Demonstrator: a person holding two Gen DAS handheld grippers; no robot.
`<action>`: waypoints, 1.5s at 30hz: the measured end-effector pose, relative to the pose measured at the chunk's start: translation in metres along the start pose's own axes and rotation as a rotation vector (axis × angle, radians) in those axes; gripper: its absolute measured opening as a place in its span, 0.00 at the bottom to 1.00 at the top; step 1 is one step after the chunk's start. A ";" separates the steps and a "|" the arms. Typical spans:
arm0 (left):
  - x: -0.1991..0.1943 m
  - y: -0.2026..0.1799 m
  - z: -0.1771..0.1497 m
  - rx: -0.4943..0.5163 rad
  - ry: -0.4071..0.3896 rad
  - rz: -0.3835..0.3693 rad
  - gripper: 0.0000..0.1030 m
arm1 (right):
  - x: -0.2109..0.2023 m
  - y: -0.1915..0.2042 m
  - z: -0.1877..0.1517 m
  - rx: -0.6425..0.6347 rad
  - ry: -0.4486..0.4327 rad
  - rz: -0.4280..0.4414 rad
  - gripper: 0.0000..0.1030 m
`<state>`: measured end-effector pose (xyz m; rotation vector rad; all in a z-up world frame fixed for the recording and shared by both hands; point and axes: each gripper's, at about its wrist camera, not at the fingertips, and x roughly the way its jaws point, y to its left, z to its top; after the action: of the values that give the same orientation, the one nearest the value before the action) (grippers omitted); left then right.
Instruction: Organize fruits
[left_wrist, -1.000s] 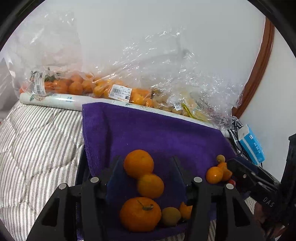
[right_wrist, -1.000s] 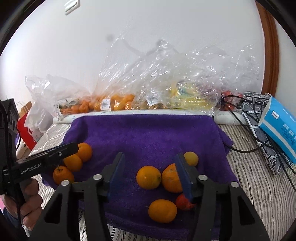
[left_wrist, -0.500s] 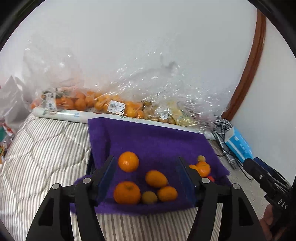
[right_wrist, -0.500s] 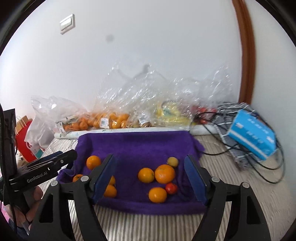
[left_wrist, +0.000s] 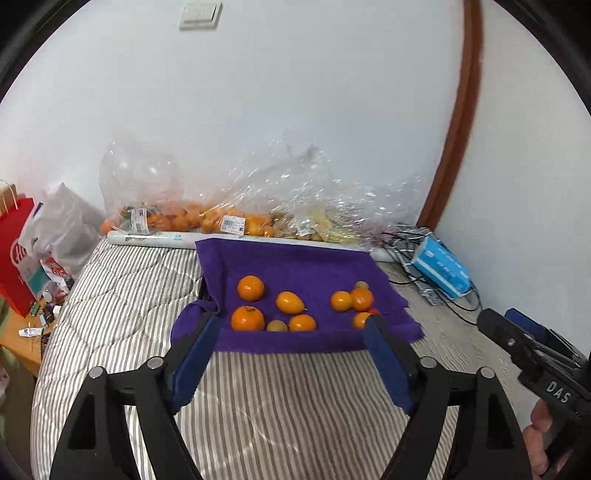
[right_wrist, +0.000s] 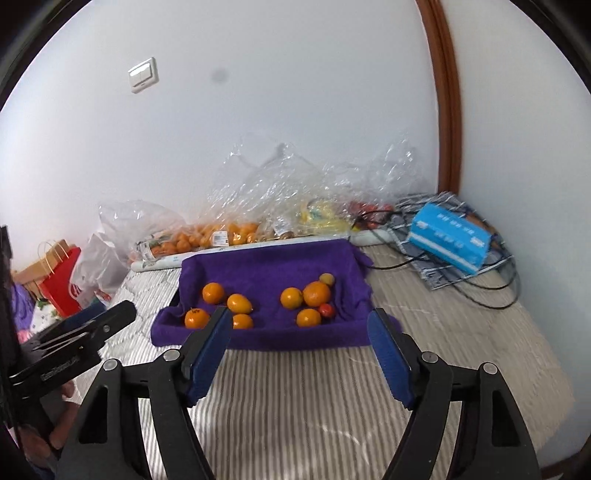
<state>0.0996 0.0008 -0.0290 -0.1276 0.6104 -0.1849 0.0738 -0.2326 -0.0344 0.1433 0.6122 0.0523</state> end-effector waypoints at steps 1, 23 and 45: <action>-0.008 -0.003 -0.003 0.002 -0.008 0.003 0.81 | -0.010 0.002 -0.003 -0.014 -0.016 -0.005 0.80; -0.088 -0.029 -0.032 0.042 -0.110 0.042 0.90 | -0.095 0.003 -0.027 -0.054 -0.120 -0.038 0.99; -0.086 -0.028 -0.032 0.055 -0.100 0.090 0.91 | -0.092 0.012 -0.030 -0.074 -0.107 -0.049 0.99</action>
<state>0.0079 -0.0104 -0.0024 -0.0557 0.5104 -0.1070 -0.0188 -0.2258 -0.0040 0.0589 0.5059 0.0197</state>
